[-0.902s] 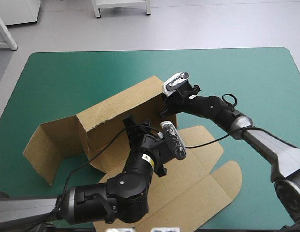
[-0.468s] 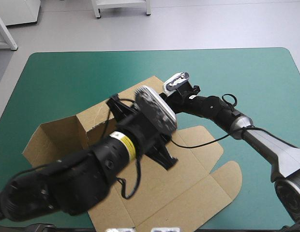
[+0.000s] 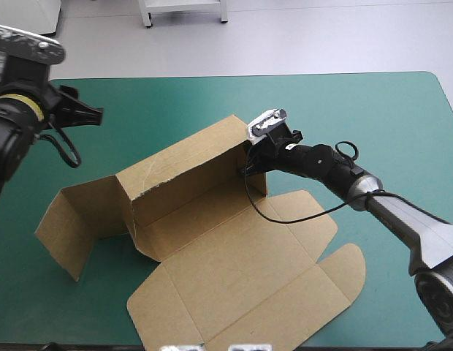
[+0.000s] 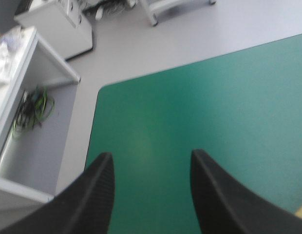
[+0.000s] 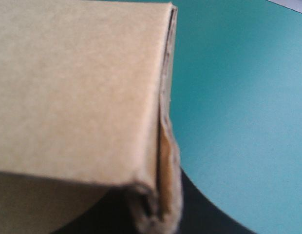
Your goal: Fold the box
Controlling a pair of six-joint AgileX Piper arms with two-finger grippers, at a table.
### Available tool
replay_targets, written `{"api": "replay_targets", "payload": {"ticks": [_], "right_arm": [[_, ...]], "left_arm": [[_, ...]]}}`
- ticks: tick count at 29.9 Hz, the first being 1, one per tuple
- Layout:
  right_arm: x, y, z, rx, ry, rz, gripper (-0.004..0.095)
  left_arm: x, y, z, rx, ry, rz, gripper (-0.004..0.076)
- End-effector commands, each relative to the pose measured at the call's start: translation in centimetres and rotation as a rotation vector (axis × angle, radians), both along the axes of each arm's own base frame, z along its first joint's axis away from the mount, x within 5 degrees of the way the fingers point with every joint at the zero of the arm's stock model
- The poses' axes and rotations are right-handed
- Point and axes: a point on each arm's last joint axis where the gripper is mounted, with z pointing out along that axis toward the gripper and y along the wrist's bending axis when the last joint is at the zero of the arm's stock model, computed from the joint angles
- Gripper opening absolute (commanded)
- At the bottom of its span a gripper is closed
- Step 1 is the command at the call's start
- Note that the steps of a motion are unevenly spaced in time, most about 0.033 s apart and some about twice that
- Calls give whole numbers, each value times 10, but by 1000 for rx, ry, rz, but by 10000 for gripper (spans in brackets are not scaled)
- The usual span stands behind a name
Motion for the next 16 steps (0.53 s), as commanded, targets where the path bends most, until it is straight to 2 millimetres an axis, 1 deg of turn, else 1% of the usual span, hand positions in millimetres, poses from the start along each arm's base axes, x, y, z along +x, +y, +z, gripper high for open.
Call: {"api": "replay_targets", "payload": {"ticks": [1, 2, 5, 7, 8, 11, 14, 16], "right_arm": [[-8, 1, 19, 25, -6, 24, 1], [-8, 0, 19, 18, -3, 21, 1], [-7, -2, 19, -1, 22, 11, 1], [-6, -5, 23, -18, 54, -4, 1], [-4, -7, 27, -22, 70, -16, 1], [-2, -18, 38, -42, 132, -54, 1], [-3, -33, 56, -31, 176, -87, 1], [-5, -45, 70, -12, 208, -113, 1]], "left_arm": [[8, 37, 8, -126, -51, 54, 244], [14, 47, 5, -183, -43, 69, 209], [40, 72, -8, -300, -17, 86, 71], [56, 84, -18, -345, 5, 92, 9], [65, 88, -24, -368, 23, 100, -8], [88, 96, -42, -371, 82, 124, -8], [107, 99, -60, -375, 133, 130, -8], [117, 99, -68, -374, 152, 113, -8]]}}
